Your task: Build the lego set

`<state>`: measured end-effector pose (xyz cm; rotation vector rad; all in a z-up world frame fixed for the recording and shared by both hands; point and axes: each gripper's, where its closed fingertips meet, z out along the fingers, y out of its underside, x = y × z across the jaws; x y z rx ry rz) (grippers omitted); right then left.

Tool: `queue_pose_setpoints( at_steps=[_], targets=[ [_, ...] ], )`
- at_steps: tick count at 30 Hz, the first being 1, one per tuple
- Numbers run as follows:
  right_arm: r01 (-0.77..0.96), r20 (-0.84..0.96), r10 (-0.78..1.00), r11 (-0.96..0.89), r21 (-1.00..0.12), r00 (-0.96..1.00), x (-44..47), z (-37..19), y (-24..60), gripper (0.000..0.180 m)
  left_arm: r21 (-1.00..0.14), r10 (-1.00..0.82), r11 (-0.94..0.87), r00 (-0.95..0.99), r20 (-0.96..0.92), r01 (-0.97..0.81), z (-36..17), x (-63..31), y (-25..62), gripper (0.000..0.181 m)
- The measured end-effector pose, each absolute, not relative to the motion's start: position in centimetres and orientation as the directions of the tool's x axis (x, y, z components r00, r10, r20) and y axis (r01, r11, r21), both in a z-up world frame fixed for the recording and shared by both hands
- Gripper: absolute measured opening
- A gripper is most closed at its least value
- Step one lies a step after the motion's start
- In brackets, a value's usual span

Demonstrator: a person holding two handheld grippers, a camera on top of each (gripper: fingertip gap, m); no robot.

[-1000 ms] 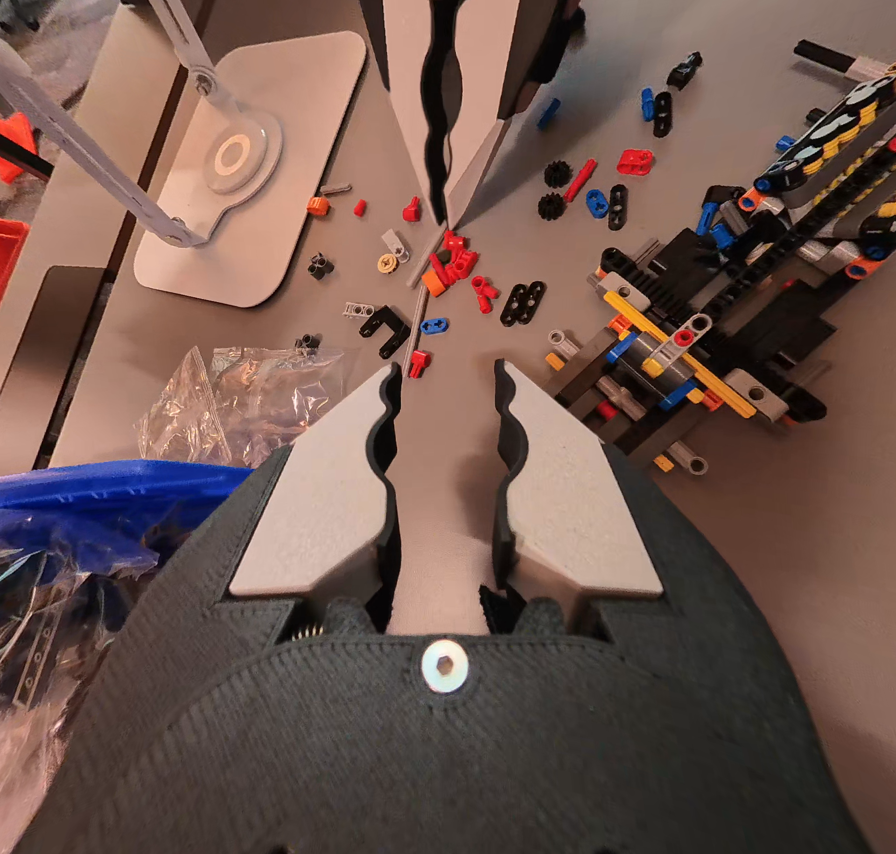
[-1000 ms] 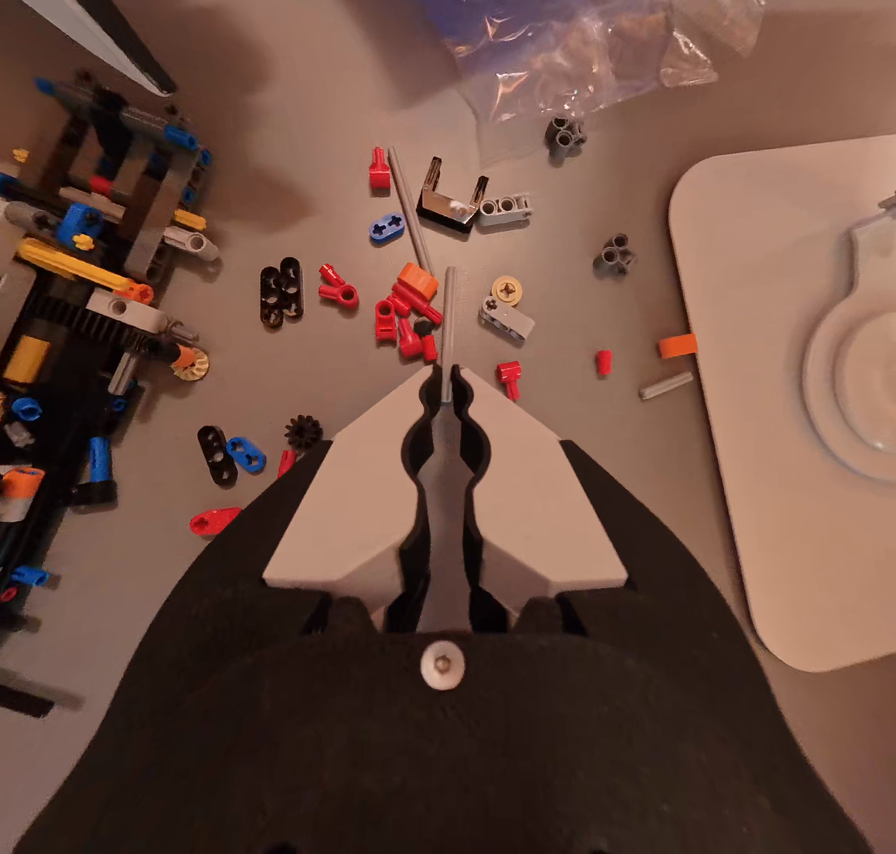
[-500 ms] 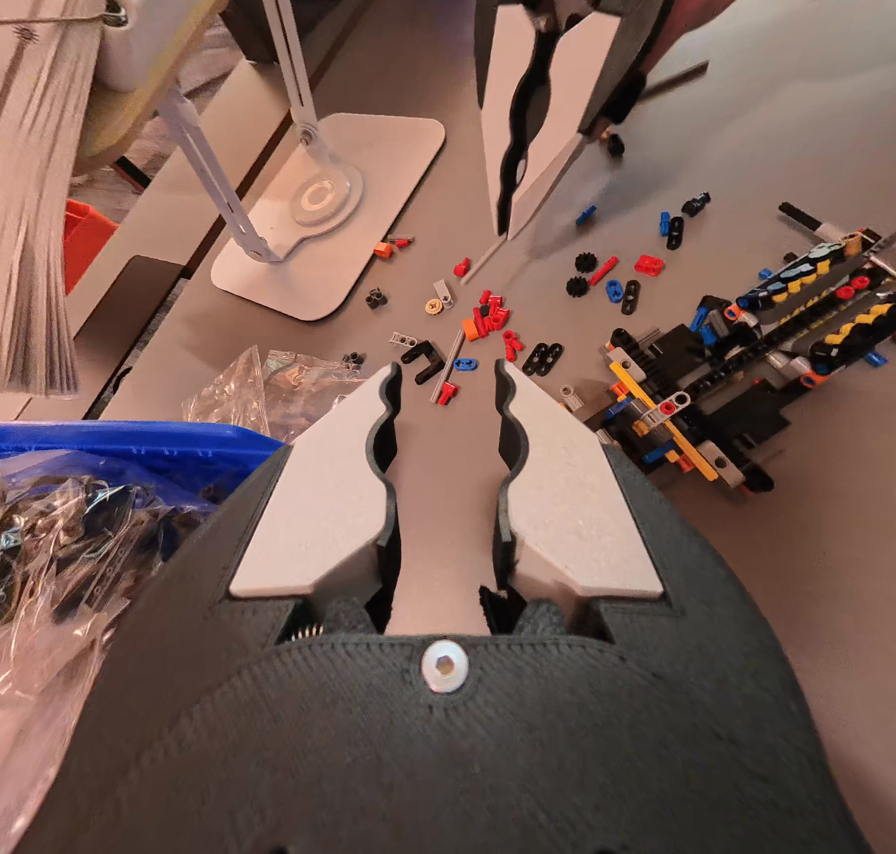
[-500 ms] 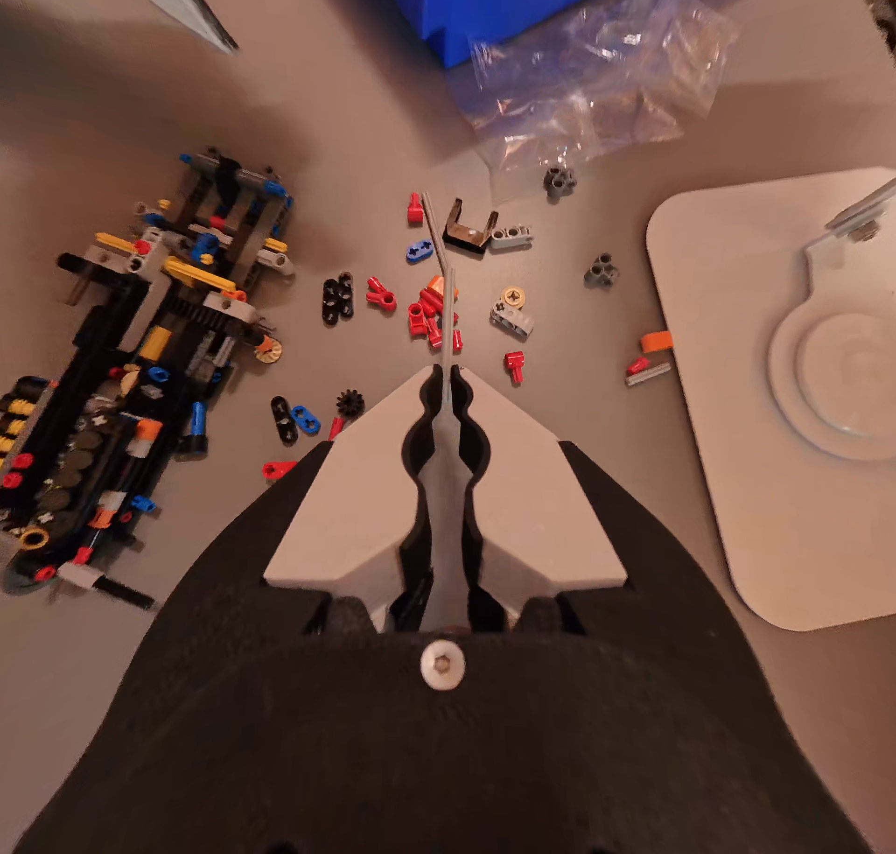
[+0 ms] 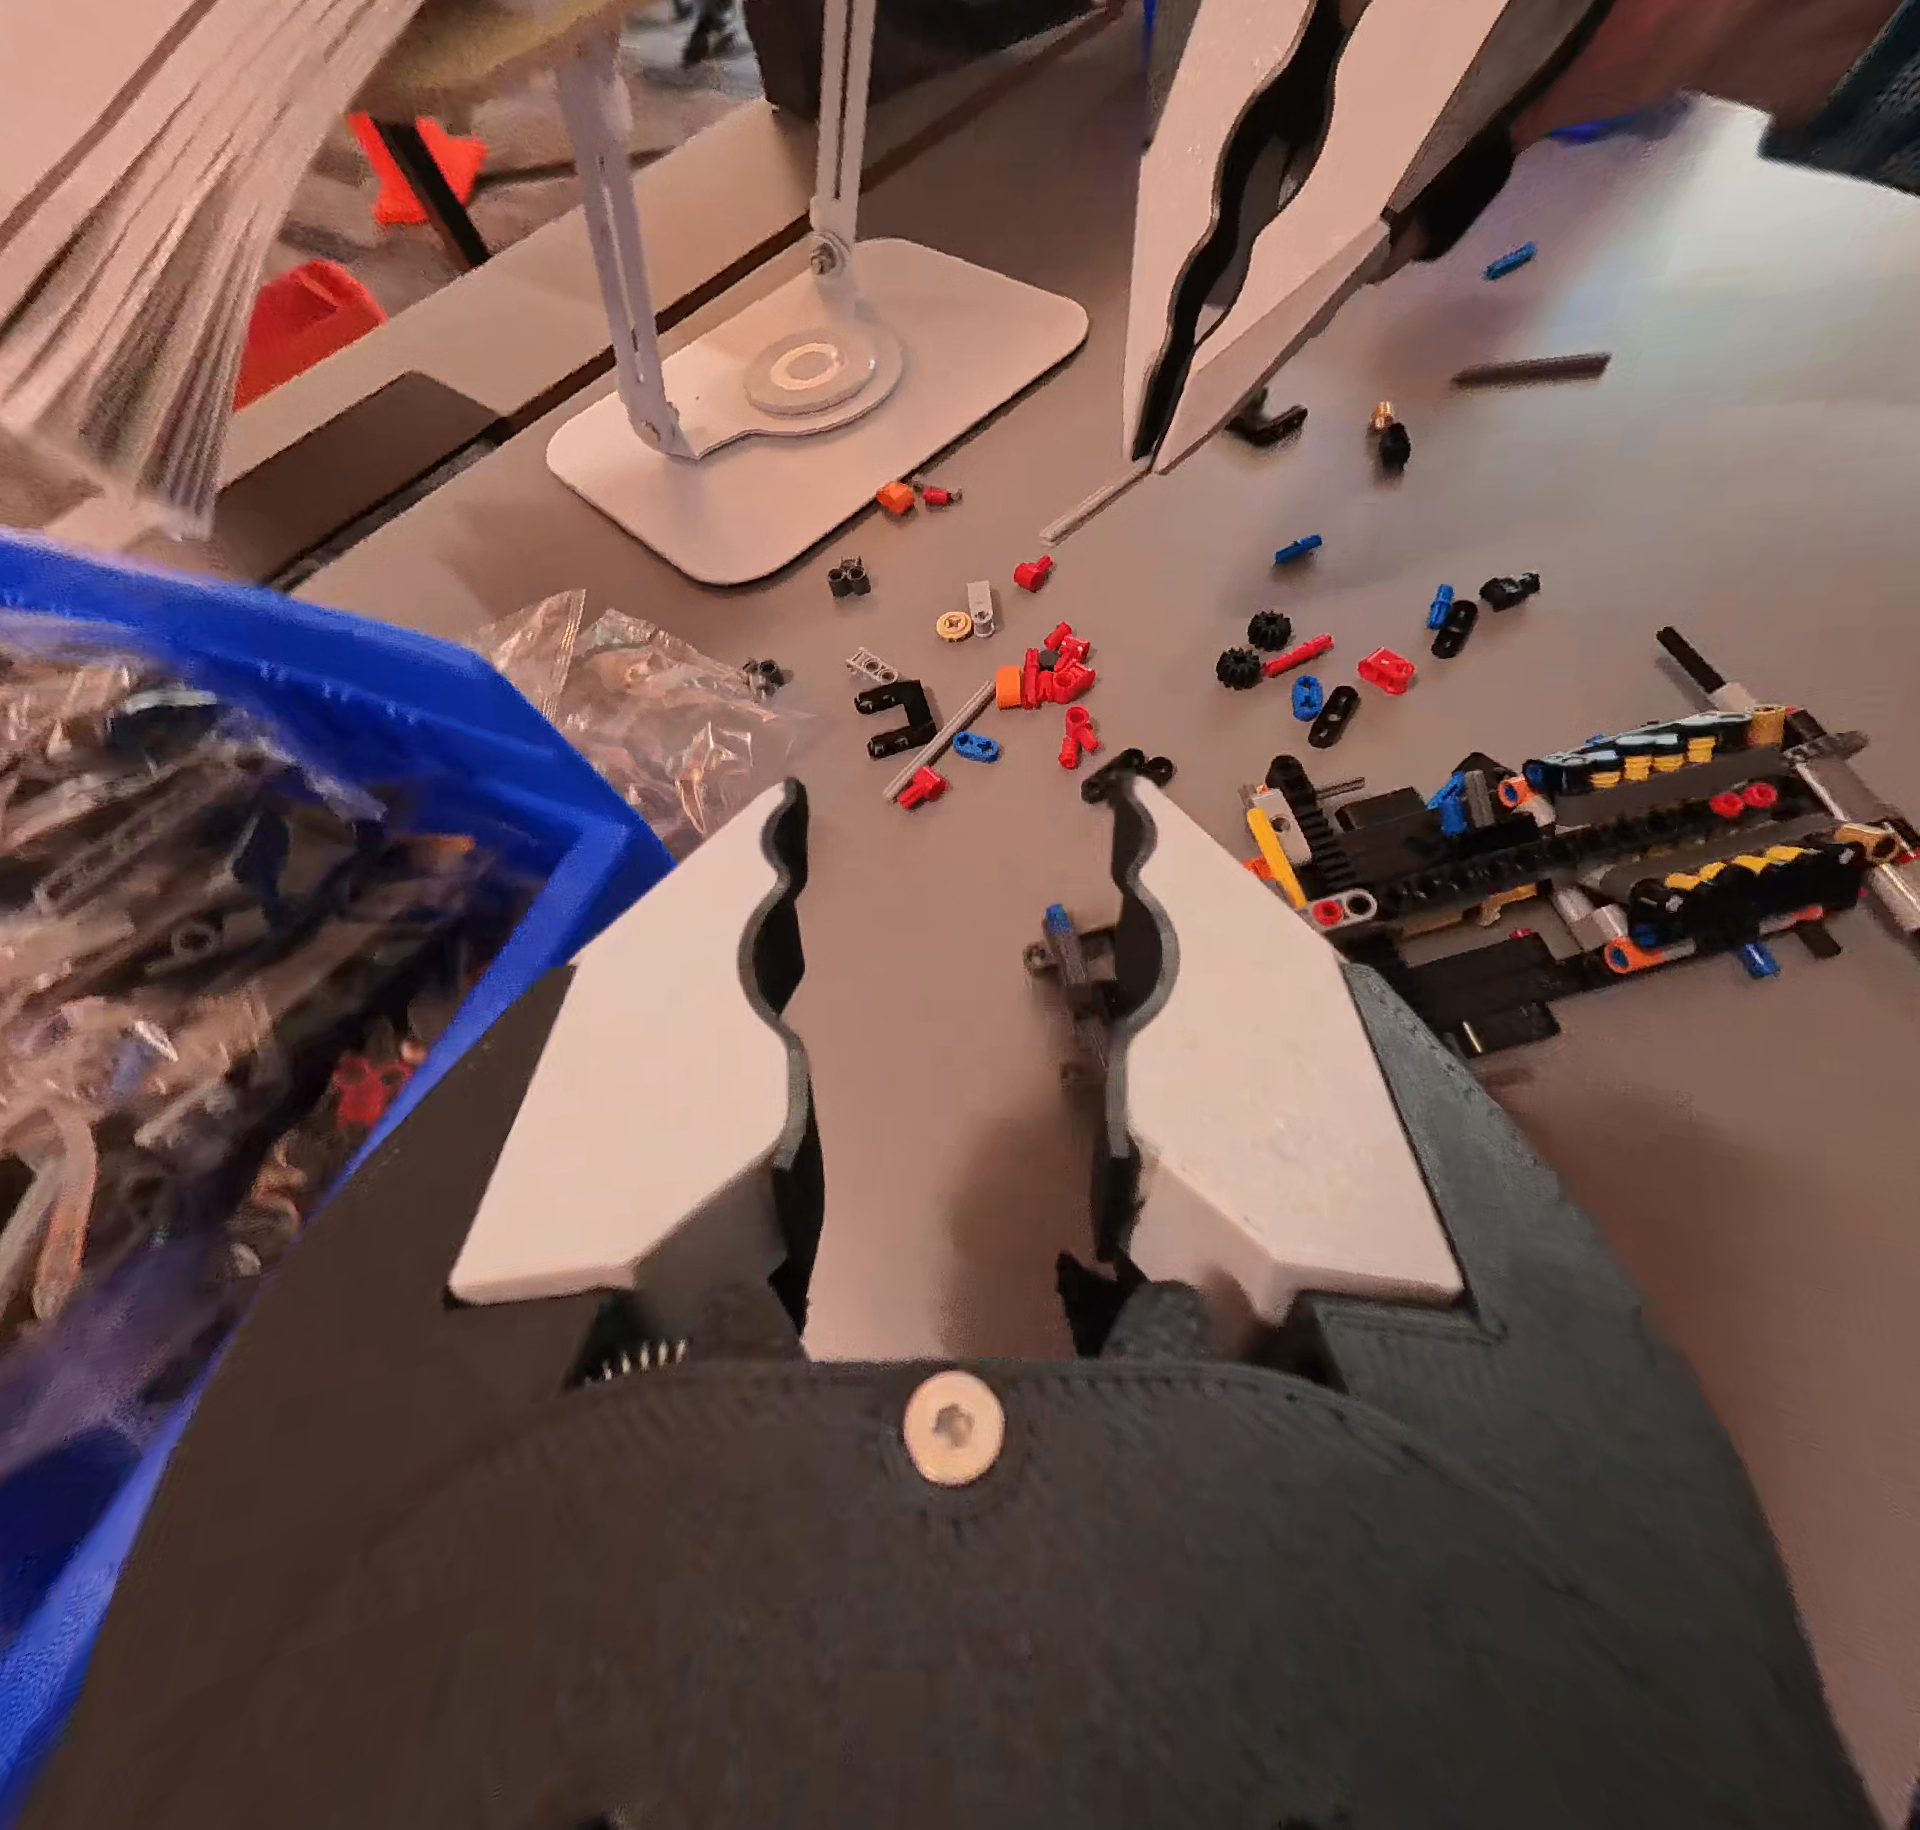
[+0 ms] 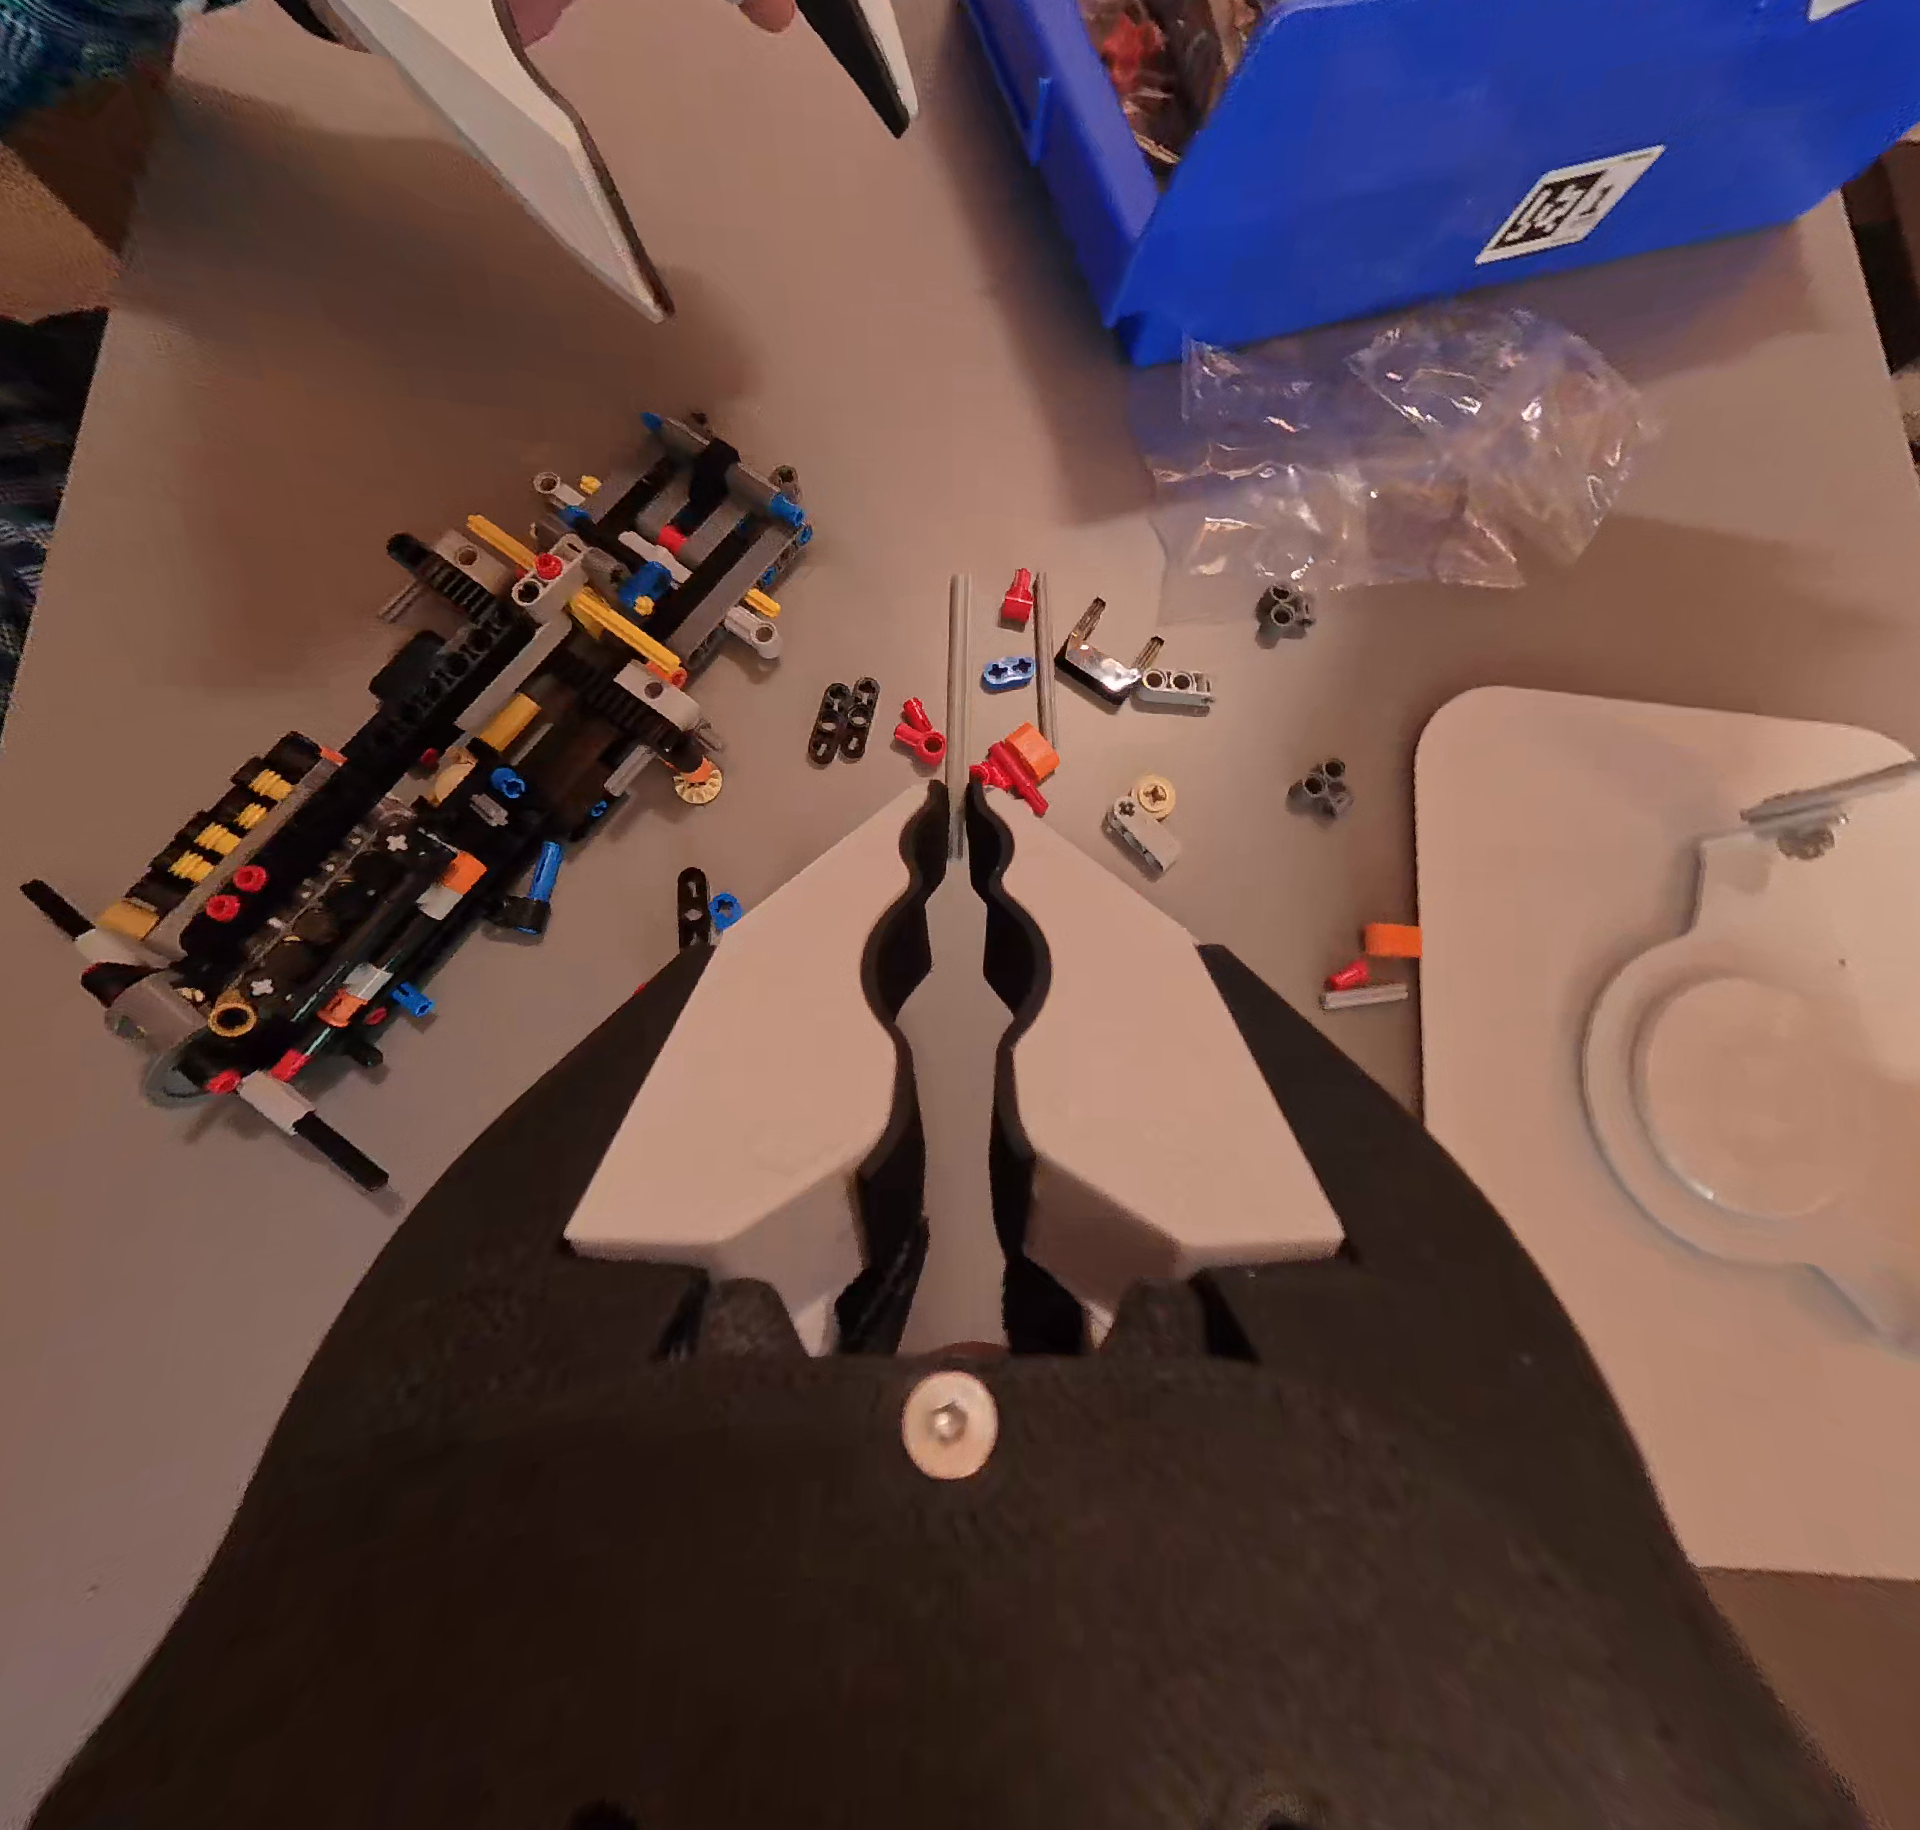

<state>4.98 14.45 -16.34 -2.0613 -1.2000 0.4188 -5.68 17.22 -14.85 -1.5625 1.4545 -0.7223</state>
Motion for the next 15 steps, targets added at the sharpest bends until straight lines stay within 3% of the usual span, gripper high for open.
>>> queue_pose_setpoints(
  at_steps=[1,15],
  targets=[
    [0.632,0.072,0.861,-0.31,-0.71,0.504,4.9,-16.3,14.5,0.001,-0.875,-0.976,0.025,0.177,-0.126,-0.483,-15.2,-6.1,17.2,0.062],
    [0.735,0.028,0.984,-0.111,-0.669,0.174,3.0,-17.2,14.2,0.001,-0.905,-0.971,-0.126,0.239,0.028,-0.406,-16.3,-6.9,14.3,0.052]
  ],
)
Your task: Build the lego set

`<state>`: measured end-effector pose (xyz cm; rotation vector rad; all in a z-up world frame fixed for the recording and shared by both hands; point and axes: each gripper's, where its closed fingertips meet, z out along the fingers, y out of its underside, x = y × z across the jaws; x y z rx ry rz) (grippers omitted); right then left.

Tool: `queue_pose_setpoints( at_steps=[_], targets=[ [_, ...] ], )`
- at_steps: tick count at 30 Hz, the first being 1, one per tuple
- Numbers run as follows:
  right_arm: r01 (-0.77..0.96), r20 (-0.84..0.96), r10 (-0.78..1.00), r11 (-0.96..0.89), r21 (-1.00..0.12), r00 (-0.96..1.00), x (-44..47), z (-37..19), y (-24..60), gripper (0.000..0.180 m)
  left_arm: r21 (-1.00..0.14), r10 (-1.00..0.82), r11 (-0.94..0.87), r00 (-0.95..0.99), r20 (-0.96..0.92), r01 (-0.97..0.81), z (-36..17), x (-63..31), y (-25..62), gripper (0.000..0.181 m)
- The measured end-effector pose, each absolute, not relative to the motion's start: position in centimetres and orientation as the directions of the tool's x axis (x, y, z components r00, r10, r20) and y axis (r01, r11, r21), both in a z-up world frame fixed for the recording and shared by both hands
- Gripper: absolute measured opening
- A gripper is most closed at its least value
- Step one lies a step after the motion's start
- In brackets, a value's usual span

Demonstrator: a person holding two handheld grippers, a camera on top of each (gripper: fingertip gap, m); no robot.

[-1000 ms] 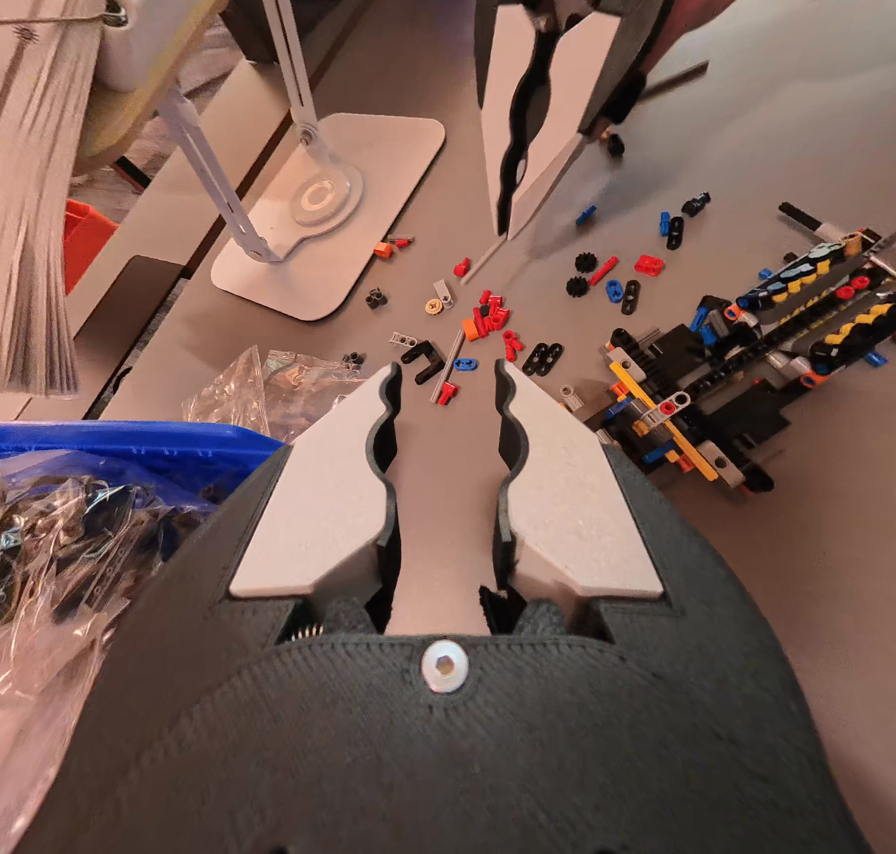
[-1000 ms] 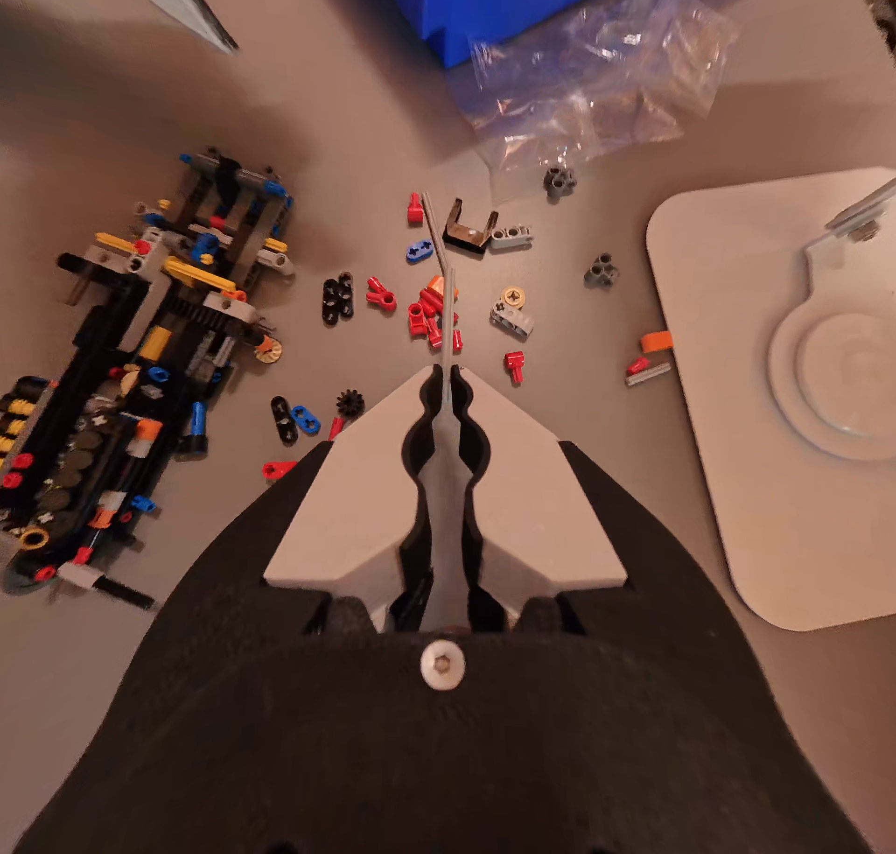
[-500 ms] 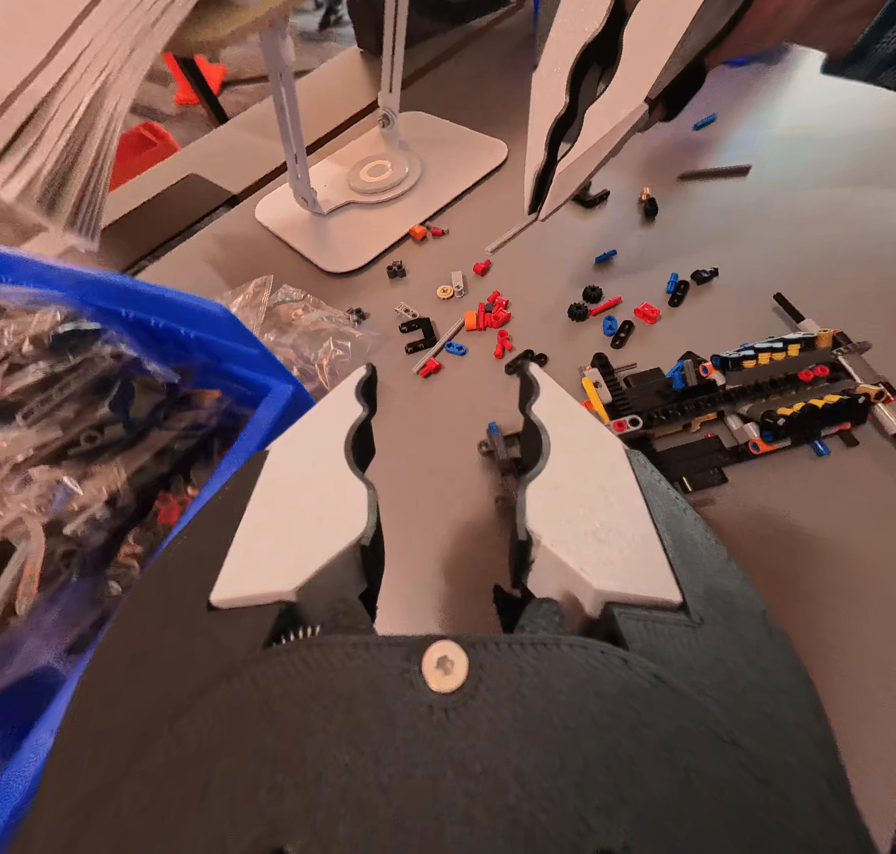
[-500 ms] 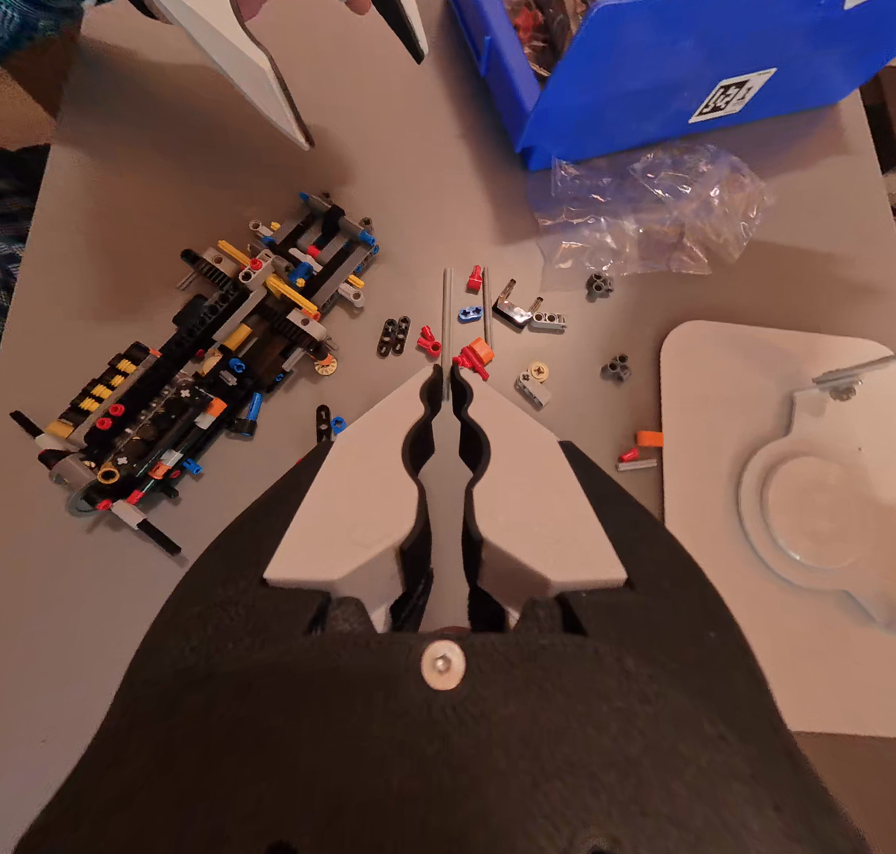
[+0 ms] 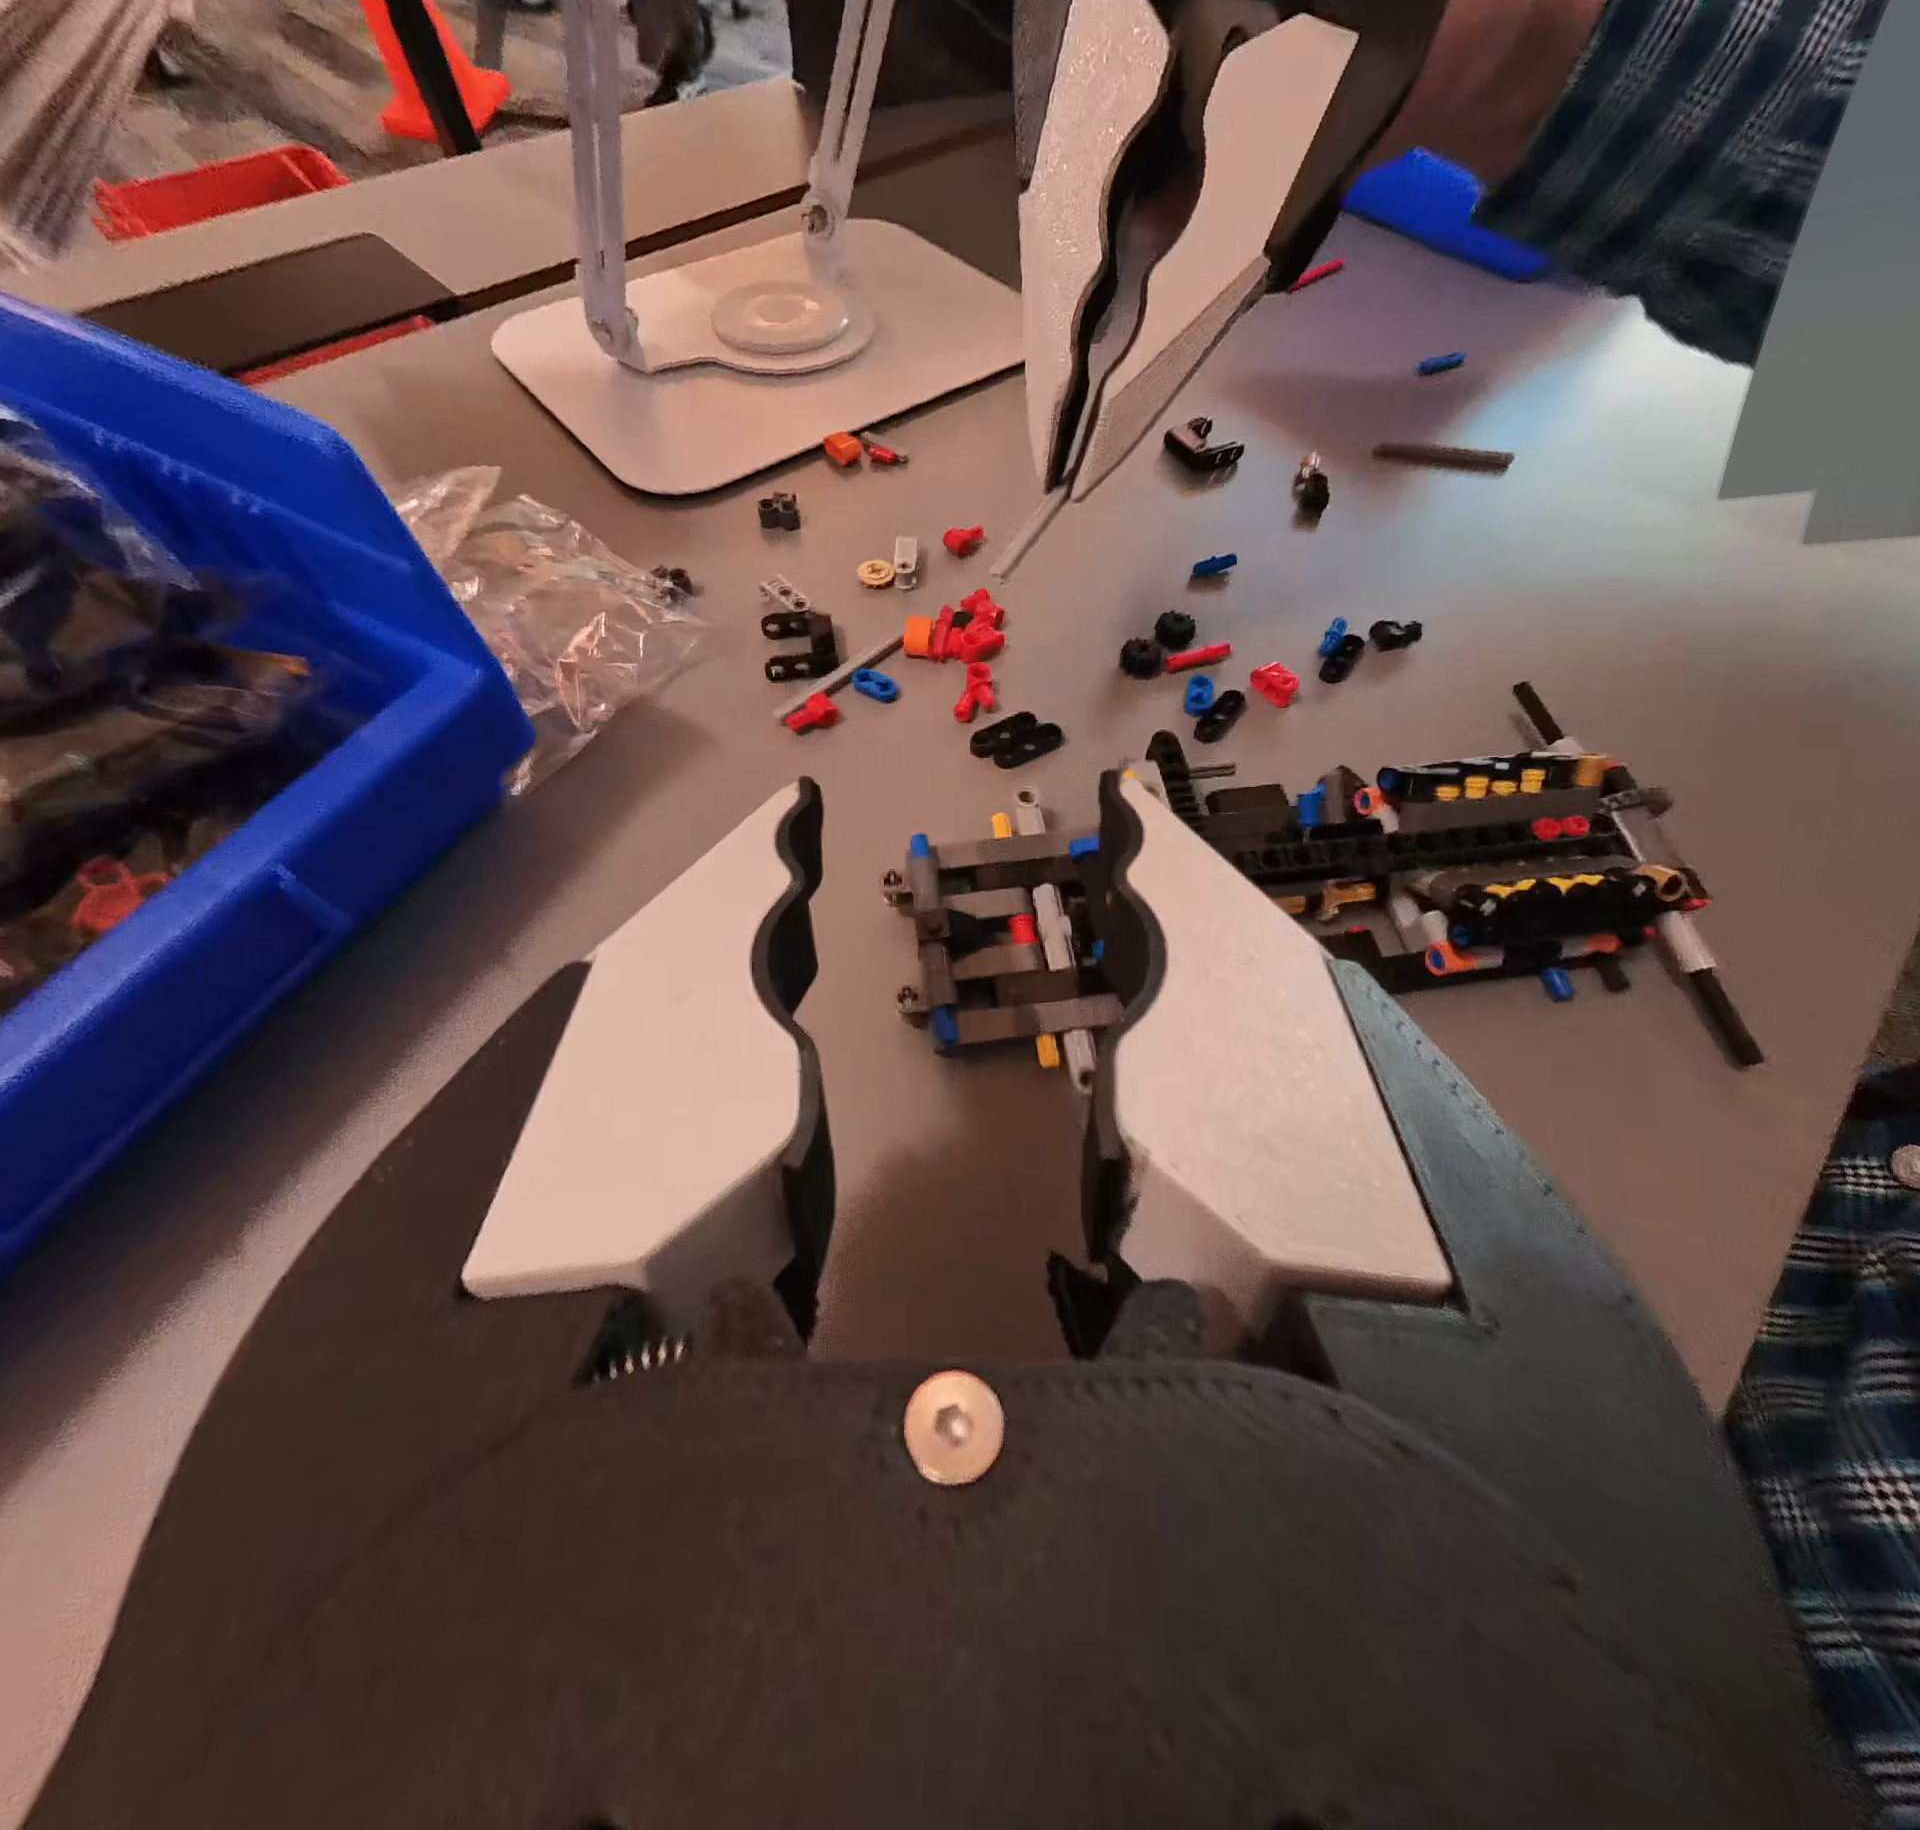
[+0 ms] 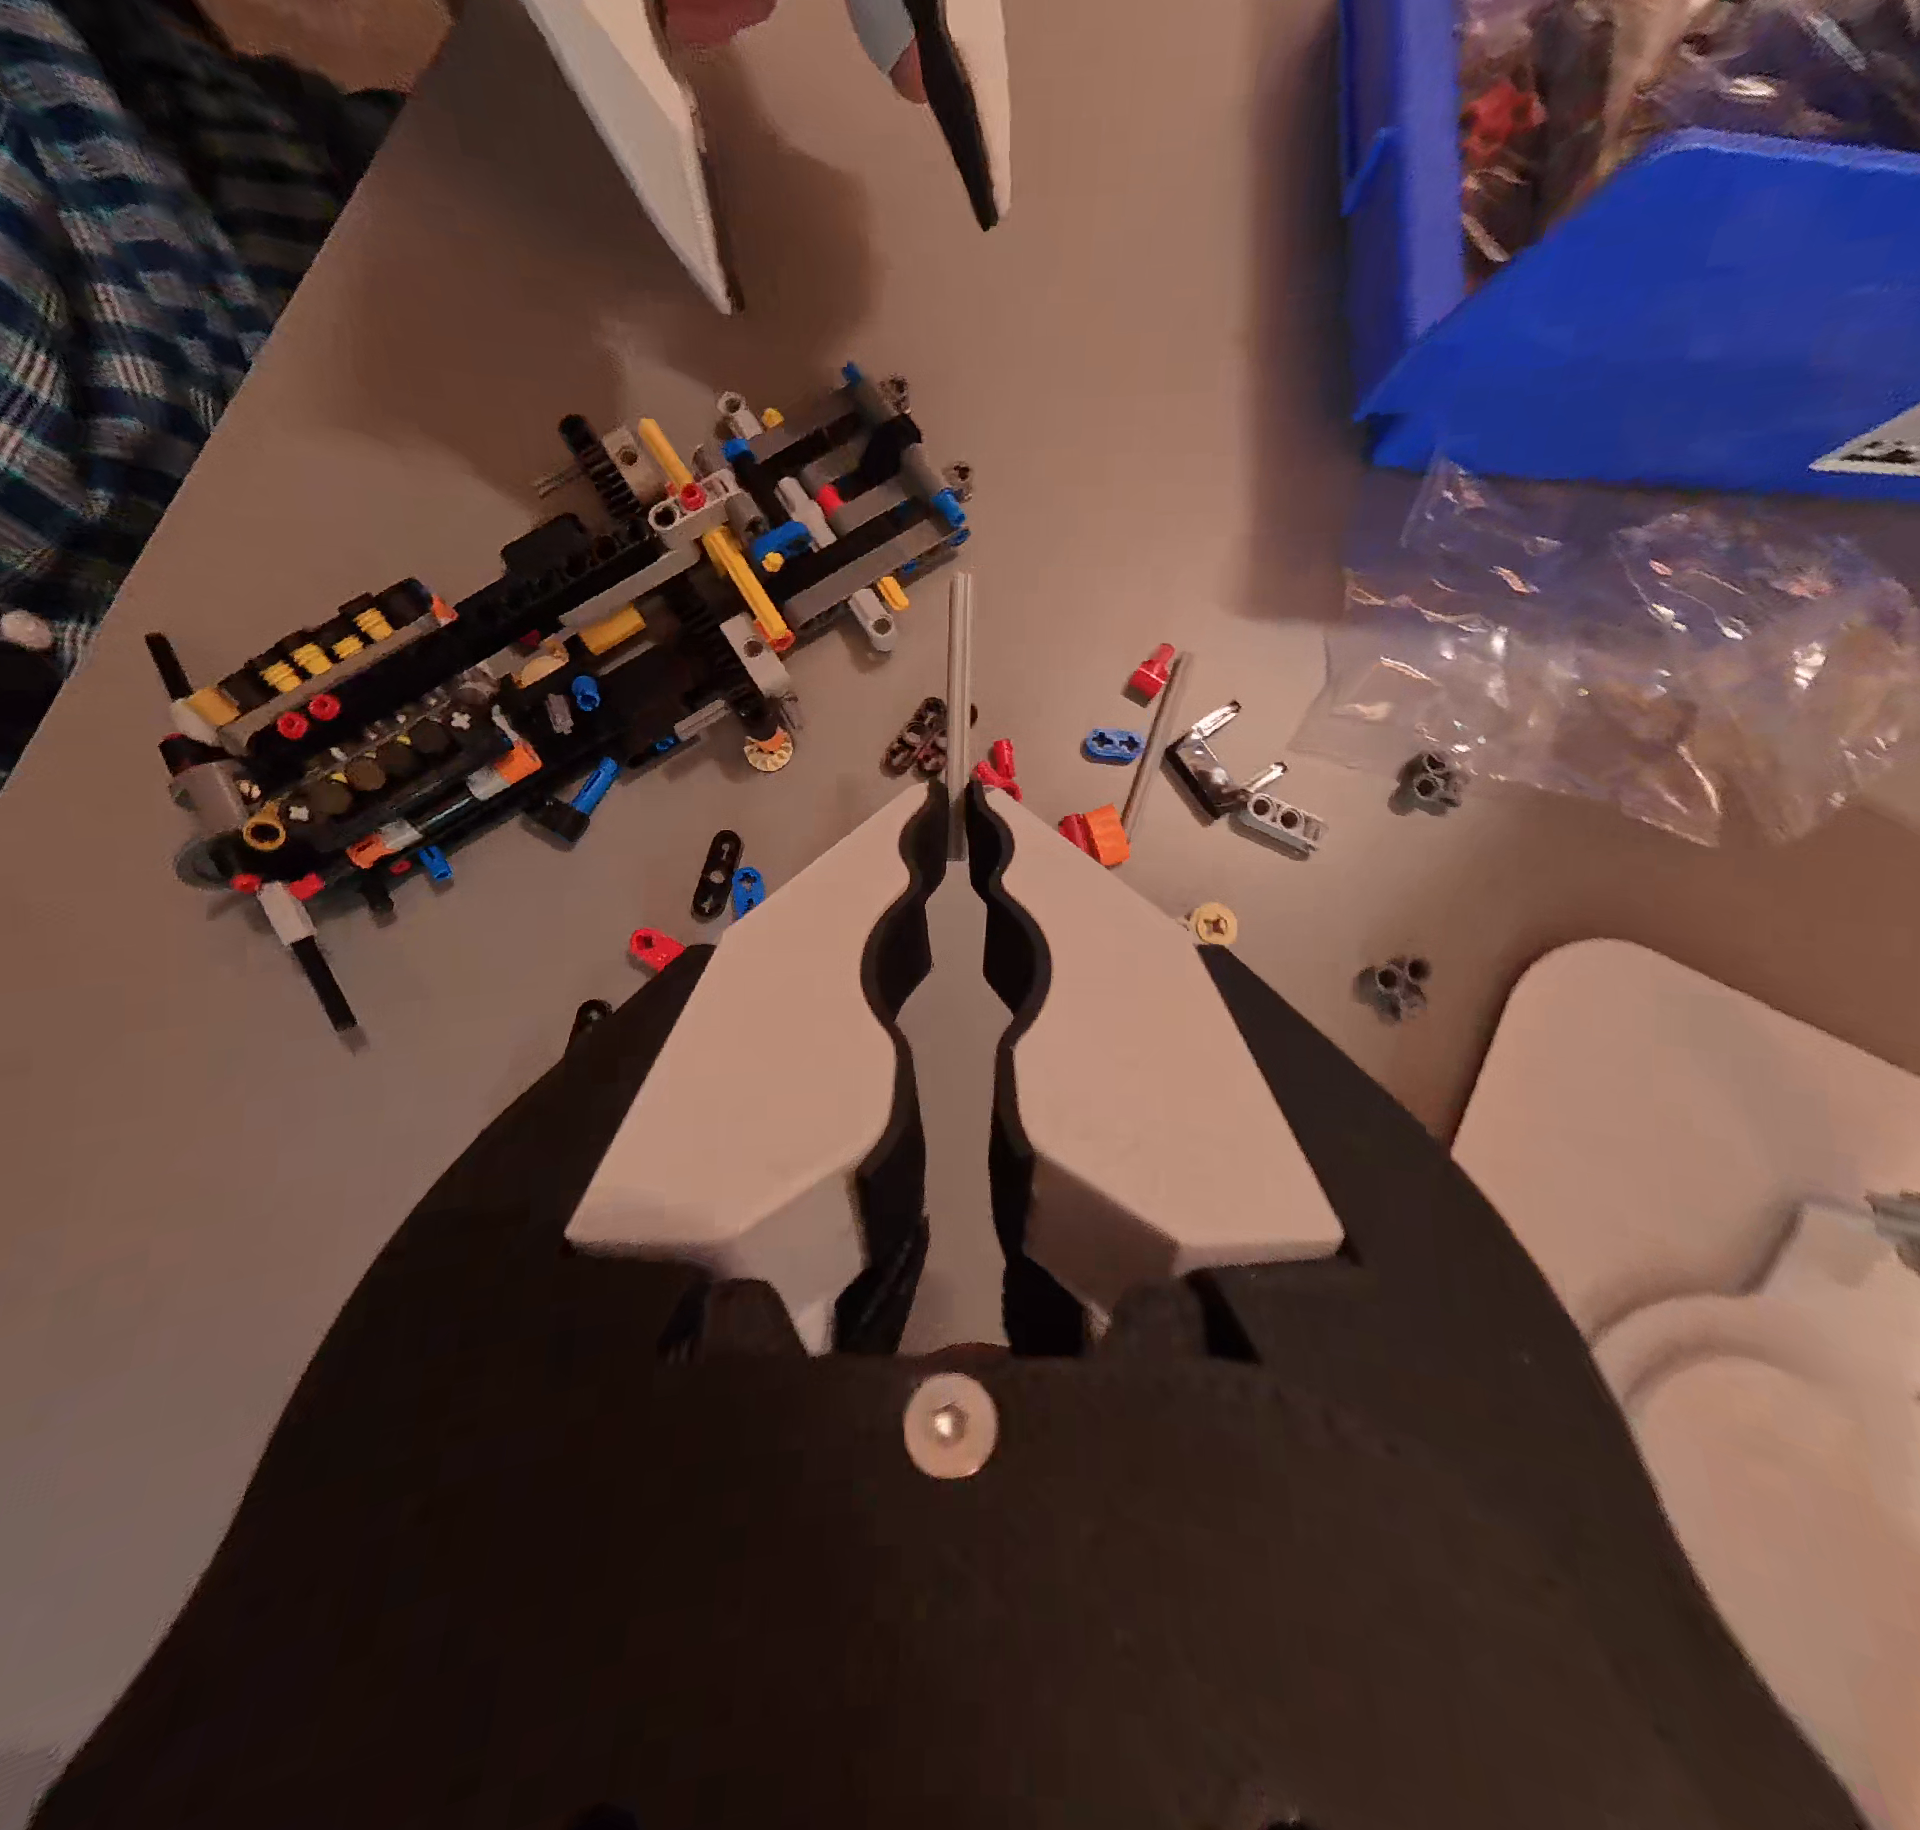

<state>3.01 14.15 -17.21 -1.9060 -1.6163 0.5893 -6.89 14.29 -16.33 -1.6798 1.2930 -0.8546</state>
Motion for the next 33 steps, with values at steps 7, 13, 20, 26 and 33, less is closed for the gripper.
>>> queue_pose_setpoints(
  at_steps=[7,13,20,26,33],
  targets=[
    [0.783,-0.006,1.0,0.002,-0.622,-0.007,1.6,-19.2,13.7,0.0,-0.878,-0.96,-0.165,0.277,0.039,-0.45,-18.6,-7.8,12.5,0.046],
    [0.781,-0.056,0.992,0.054,-0.622,-0.113,0.8,-19.9,12.3,0.0,-0.871,-0.965,-0.151,0.26,0.027,-0.467,-19.4,-7.7,10.7,0.038],
    [0.774,-0.075,0.977,0.112,-0.623,-0.202,-0.2,-20.0,11.8,0.0,-0.833,-0.975,-0.105,0.221,-0.021,-0.543,-20.3,-7.0,10.0,0.034],
    [0.773,-0.087,0.96,0.159,-0.614,-0.266,-0.7,-20.5,11.6,0.0,-0.824,-0.975,-0.113,0.221,-0.015,-0.555,-20.8,-6.4,9.9,0.031],
    [0.764,-0.086,0.95,0.185,-0.618,-0.299,-1.1,-20.8,11.7,0.0,-0.808,-0.976,-0.116,0.216,-0.015,-0.578,-21.3,-6.3,9.8,0.023]
  ],
)
